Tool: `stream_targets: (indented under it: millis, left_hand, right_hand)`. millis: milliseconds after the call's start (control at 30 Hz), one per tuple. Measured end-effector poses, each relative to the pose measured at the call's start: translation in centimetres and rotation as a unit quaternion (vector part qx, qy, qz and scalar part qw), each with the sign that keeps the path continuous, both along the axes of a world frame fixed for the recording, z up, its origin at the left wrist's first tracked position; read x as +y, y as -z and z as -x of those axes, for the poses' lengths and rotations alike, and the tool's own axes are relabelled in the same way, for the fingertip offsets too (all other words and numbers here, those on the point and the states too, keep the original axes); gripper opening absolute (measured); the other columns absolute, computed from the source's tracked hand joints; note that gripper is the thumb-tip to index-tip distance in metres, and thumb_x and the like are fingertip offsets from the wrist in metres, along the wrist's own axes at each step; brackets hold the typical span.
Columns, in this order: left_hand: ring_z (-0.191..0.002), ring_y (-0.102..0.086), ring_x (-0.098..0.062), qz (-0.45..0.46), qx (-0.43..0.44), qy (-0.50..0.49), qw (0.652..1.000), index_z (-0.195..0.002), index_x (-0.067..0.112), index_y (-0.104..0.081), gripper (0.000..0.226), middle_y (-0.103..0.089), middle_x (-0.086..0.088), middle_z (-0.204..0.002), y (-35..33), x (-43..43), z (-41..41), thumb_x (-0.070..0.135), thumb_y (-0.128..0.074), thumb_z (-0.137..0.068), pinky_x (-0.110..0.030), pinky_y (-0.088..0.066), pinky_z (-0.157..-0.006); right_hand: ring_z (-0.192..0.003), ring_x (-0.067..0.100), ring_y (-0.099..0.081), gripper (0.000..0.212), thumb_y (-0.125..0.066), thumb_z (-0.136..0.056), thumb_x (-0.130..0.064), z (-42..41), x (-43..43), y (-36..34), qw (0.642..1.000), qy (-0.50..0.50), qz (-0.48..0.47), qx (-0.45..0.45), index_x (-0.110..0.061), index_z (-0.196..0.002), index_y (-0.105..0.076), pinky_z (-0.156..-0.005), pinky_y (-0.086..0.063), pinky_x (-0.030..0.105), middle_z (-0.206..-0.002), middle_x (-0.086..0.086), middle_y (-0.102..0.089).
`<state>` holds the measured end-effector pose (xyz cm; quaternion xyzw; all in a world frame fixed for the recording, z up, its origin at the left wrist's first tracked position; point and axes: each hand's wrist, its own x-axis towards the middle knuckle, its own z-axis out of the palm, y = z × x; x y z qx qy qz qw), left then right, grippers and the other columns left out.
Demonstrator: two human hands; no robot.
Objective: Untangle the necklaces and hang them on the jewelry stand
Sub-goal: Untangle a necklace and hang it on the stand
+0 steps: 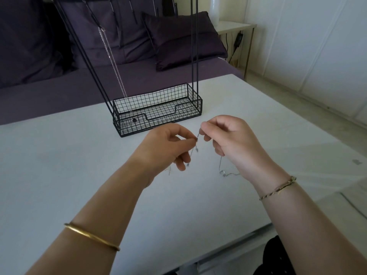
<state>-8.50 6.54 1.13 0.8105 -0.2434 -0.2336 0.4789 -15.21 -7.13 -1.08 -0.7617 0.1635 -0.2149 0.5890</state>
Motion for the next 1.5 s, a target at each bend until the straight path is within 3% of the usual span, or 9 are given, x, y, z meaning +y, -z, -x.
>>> stream_targets:
  millis: [233, 433, 600, 833, 967, 1033, 1167, 1333, 1500]
  left_hand:
    - [-0.045, -0.060, -0.011, -0.008, -0.034, 0.035, 0.999, -0.090, 0.017, -0.062, 0.003, -0.066, 0.001, -0.057, -0.3, -0.2, 0.5, 0.015, -0.059, -0.091, -0.030, -0.049, -0.069]
    - [-0.067, -0.073, -0.017, -0.035, 0.014, 0.053, 0.998, -0.102, 0.016, -0.056, 0.013, -0.075, 0.005, -0.087, -0.1, -0.1, 0.7, 0.010, -0.046, -0.097, -0.026, -0.040, -0.071]
    - [-0.059, -0.070, -0.016, -0.038, 0.012, 0.072, 0.997, -0.106, 0.021, -0.059, 0.023, -0.073, 0.007, -0.099, 0.0, -0.1, 0.8, 0.004, -0.048, -0.093, -0.032, -0.047, -0.082]
    - [-0.066, -0.072, -0.014, -0.012, 0.013, 0.056, 0.998, -0.129, 0.022, -0.052, 0.048, -0.055, 0.013, -0.130, 0.3, -0.3, 0.5, 0.007, -0.066, -0.086, -0.002, -0.044, -0.060]
    - [-0.100, -0.068, -0.017, 0.010, -0.002, 0.065, 0.998, -0.130, 0.028, -0.047, 0.066, -0.050, 0.015, -0.137, 0.5, -0.5, 0.3, 0.011, -0.078, -0.074, -0.024, -0.049, -0.090]
    - [-0.112, -0.061, -0.021, 0.016, -0.019, 0.045, 0.999, -0.126, 0.034, -0.044, 0.069, -0.049, 0.017, -0.137, 0.4, -0.5, 0.4, 0.013, -0.081, -0.071, -0.028, -0.048, -0.092]
    - [-0.097, -0.067, -0.014, -0.001, -0.057, 0.020, 0.998, -0.107, 0.032, -0.041, 0.055, -0.050, 0.018, -0.134, -0.2, -0.6, 1.0, 0.018, -0.081, -0.073, -0.018, -0.049, -0.070]
    - [-0.070, -0.071, -0.005, -0.010, -0.074, 0.015, 0.997, -0.093, 0.019, -0.058, 0.023, -0.065, 0.015, -0.109, -0.7, -0.6, 1.4, 0.033, -0.072, -0.082, -0.022, -0.044, -0.072]
    - [-0.066, -0.072, -0.011, -0.047, -0.037, 0.040, 0.997, -0.129, 0.024, -0.054, 0.037, -0.062, 0.014, -0.118, -0.1, -0.6, 1.3, 0.010, -0.046, -0.096, -0.010, -0.034, -0.073]
  right_hand:
    - [-0.043, -0.002, -0.046, 0.023, -0.058, -0.091, -0.019, 0.1, 0.2, -0.1, 1.000, 0.012, 0.007, -0.012, -0.017, -0.069, -0.063, -0.054, -0.032, 0.019, -0.064, -0.006, -0.059]
    - [-0.044, -0.001, -0.045, 0.021, -0.059, -0.091, -0.022, 0.1, 0.2, -0.2, 1.000, 0.017, 0.006, -0.025, -0.016, -0.072, -0.065, -0.051, -0.035, 0.017, -0.063, -0.008, -0.061]
    - [-0.043, -0.001, -0.045, 0.021, -0.060, -0.091, -0.022, 0.1, 0.0, -0.2, 0.999, 0.018, 0.008, -0.032, -0.016, -0.071, -0.066, -0.049, -0.034, 0.015, -0.063, -0.007, -0.061]
    - [-0.042, -0.003, -0.046, 0.018, -0.062, -0.089, -0.020, 0.1, -0.1, -0.2, 0.998, 0.038, 0.052, -0.027, -0.012, -0.074, -0.066, -0.047, -0.031, 0.009, -0.063, -0.005, -0.061]
    - [-0.044, -0.003, -0.047, 0.019, -0.062, -0.089, -0.022, 0.0, -0.2, -0.1, 0.997, 0.041, 0.071, -0.015, -0.016, -0.071, -0.065, -0.047, -0.032, 0.009, -0.063, -0.005, -0.061]
    - [-0.043, -0.003, -0.047, 0.021, -0.062, -0.089, -0.022, 0.0, -0.3, -0.1, 0.997, 0.045, 0.068, -0.014, -0.018, -0.068, -0.063, -0.047, -0.031, 0.009, -0.062, -0.006, -0.060]
    - [-0.043, -0.002, -0.047, 0.024, -0.062, -0.089, -0.022, 0.0, -0.3, -0.1, 0.997, 0.052, 0.062, -0.014, -0.017, -0.066, -0.062, -0.048, -0.031, 0.011, -0.061, -0.006, -0.060]
    - [-0.041, -0.001, -0.045, 0.029, -0.061, -0.090, -0.025, 0.1, -0.4, -0.2, 0.997, 0.054, 0.056, -0.014, -0.012, -0.065, -0.060, -0.048, -0.032, 0.014, -0.058, -0.007, -0.058]
    - [-0.042, -0.001, -0.045, 0.031, -0.060, -0.091, -0.028, 0.3, -0.5, -0.5, 0.997, 0.056, 0.029, -0.036, -0.017, -0.062, -0.061, -0.053, -0.034, 0.019, -0.055, -0.008, -0.057]
